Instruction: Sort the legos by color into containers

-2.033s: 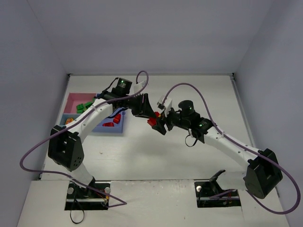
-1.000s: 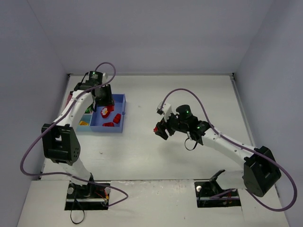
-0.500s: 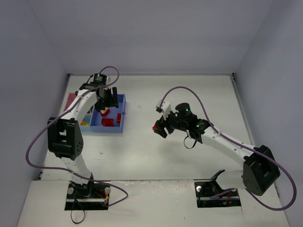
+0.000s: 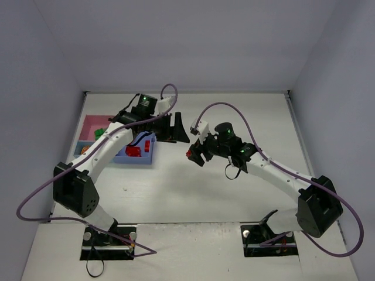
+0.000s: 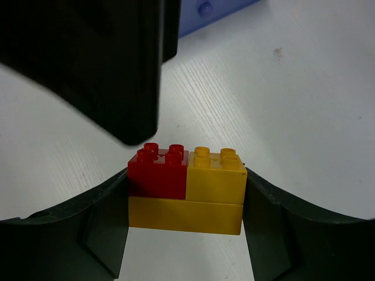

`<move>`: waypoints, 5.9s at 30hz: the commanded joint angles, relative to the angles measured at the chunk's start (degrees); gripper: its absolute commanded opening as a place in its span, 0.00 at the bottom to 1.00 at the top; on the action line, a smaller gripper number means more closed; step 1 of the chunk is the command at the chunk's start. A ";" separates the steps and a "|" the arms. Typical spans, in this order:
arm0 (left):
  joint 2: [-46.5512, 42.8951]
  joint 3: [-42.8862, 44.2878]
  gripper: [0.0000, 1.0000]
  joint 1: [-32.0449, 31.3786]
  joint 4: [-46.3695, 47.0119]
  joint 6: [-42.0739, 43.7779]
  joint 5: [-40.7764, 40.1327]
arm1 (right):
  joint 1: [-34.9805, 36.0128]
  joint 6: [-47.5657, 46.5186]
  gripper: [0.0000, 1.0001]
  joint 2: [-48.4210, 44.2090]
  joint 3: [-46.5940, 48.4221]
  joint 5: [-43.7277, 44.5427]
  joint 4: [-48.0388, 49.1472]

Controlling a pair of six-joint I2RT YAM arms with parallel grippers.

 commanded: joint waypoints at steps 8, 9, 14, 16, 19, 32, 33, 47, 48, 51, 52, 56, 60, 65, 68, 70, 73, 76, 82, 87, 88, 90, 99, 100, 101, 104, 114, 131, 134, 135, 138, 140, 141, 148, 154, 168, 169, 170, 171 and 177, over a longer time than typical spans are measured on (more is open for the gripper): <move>2.02 -3.06 0.69 -2.19 6.23 -2.84 9.16 | 0.03 -0.54 0.00 -1.55 3.33 -0.66 3.42; 2.29 -3.15 0.69 -2.36 6.66 -2.93 9.25 | 0.03 -0.54 0.00 -1.82 3.33 -0.74 3.42; 4.40 -3.06 0.69 -3.07 8.16 -3.63 10.39 | 0.12 -0.19 0.00 -2.17 3.42 -1.09 3.42; 5.01 -3.15 0.69 -3.24 8.69 -3.81 10.57 | 0.21 -0.10 0.00 -2.35 3.33 -1.01 3.42; 5.63 -3.50 0.68 -3.24 8.43 -3.46 11.09 | 0.21 -0.19 0.00 -2.61 3.07 -0.57 3.60; 6.16 -4.55 0.19 -3.24 10.62 -3.63 12.59 | 0.20 -0.28 0.00 -2.61 2.81 -0.65 4.21; 6.07 -4.55 0.13 -3.16 10.88 -3.80 12.76 | 0.12 -0.28 0.00 -2.61 2.72 -0.66 4.21; 2.47 -0.70 0.00 5.63 3.95 0.14 18.04 | -0.06 -0.45 0.00 -5.25 -3.96 3.56 3.77; 2.38 0.01 0.00 6.33 2.55 0.84 18.04 | -0.06 -0.37 0.00 -5.42 -4.22 3.65 3.51; 2.38 2.12 0.00 8.35 -1.41 3.22 17.69 | -0.06 -0.45 0.00 -5.51 -4.75 4.00 3.07; 2.38 2.47 0.00 9.14 -3.42 4.62 16.99 | -0.06 -0.54 0.00 -5.51 -4.75 4.44 2.81; 1.42 2.65 0.00 12.83 -6.51 6.30 10.67 | -0.06 -0.37 0.00 -5.34 -4.23 5.06 2.45; 0.27 2.21 0.00 16.88 -9.85 7.88 -4.42 | -0.06 -0.19 0.00 -4.72 -3.88 5.32 2.28; 0.01 0.81 0.00 17.94 -8.81 8.76 -26.85 | -0.06 -0.01 0.00 -4.19 -3.44 4.97 2.19; 1.75 -1.03 0.00 18.20 -5.73 7.62 -32.74 | -0.06 -0.19 0.00 -4.19 -3.00 4.62 2.19; 3.42 -1.91 0.06 18.20 -3.01 7.36 -34.60 | -0.06 -0.37 0.00 -4.11 -2.47 4.27 2.19; 7.82 -1.74 0.23 18.20 -2.39 7.36 -36.89 | -0.06 -0.54 0.00 -4.10 -2.03 3.48 2.19; 10.64 -1.57 0.44 18.20 -1.77 7.01 -37.42 | 0.03 -0.63 0.00 -4.46 -1.59 2.86 2.10; 9.33 0.19 0.67 17.42 -3.26 6.57 -33.82 | 0.03 -0.98 0.00 -4.11 -0.89 1.55 2.10; 3.00 0.54 0.69 16.01 -2.66 3.94 -23.03 | 0.20 -1.07 0.00 -3.58 0.78 0.31 2.01; 1.08 -0.07 0.69 15.66 -1.78 3.06 -16.65 | 0.38 -1.16 0.00 -3.49 1.04 0.31 1.84; -0.51 -0.86 0.69 13.81 1.64 0.34 -9.94 | 0.64 -1.33 0.00 -3.23 1.75 0.22 1.75; 0.18 -1.92 0.69 1.16 9.65 -4.76 6.52 | 1.79 -2.30 0.00 -1.65 3.24 0.49 1.40; 1.05 -2.09 0.69 0.54 10.79 -5.56 7.05 | 1.96 -2.47 0.00 -1.64 3.42 0.40 1.31; 1.41 -2.27 0.69 0.01 12.62 -6.17 7.57 | 2.14 -2.56 0.00 -1.47 3.59 0.49 1.31; 3.34 -1.83 0.69 -1.92 13.70 -7.06 8.19 | 2.75 -2.83 0.00 -1.12 4.03 0.57 1.22; 7.74 -0.77 0.67 -3.24 12.99 -6.53 9.07 | 3.90 -3.18 0.00 -1.38 4.56 1.37 1.40; 8.62 -3.32 0.47 -4.74 17.48 -8.38 13.64 | 5.04 -2.12 0.00 -2.17 4.65 1.81 1.66; 8.62 -3.32 0.50 -4.91 15.90 -6.98 13.21 | 4.95 -1.95 0.00 -2.52 4.48 2.07 1.75; 8.71 -3.41 0.50 -5.00 15.55 -6.80 12.86 | 5.04 -1.95 0.00 -2.61 4.48 2.16 1.84; 8.36 -3.67 0.46 -4.91 15.10 -6.62 12.85 | 5.04 -1.86 0.00 -2.79 4.39 2.07 1.84; 8.01 -3.68 0.26 -4.91 15.11 -6.53 12.33 | 4.95 -1.95 0.00 -2.79 4.30 2.42 1.84; 7.83 -3.68 0.18 -4.91 15.10 -6.53 12.07 | 5.04 -1.95 0.00 -2.87 3.95 2.59 1.75; 6.51 -2.54 0.00 -3.51 13.79 -6.18 13.12 | 4.95 -1.86 0.00 -4.01 1.23 3.82 1.66; 4.14 -0.43 0.00 1.05 9.92 -4.42 14.70 | 4.95 -1.60 0.00 -5.77 -1.94 7.08 0.52; 0.80 1.16 0.00 7.13 1.65 -0.81 14.44 | 4.95 -0.63 0.02 -3.32 -2.73 9.72 -0.54; 0.71 0.64 0.00 7.04 3.14 -1.25 14.44 | 4.95 -0.28 0.02 -2.88 -2.38 9.63 -0.45; 0.62 -0.07 0.00 6.95 4.11 -1.95 14.44 | 5.04 -0.28 0.02 -2.70 -1.77 9.37 -0.45; 0.53 -1.38 0.00 6.69 5.16 -3.18 14.61 | 4.95 -0.28 0.02 -2.18 -1.42 9.36 -0.45; 0.80 -3.85 0.00 3.97 9.82 -5.04 12.60 | 5.04 -0.10 0.24 0.28 1.83 9.63 -0.45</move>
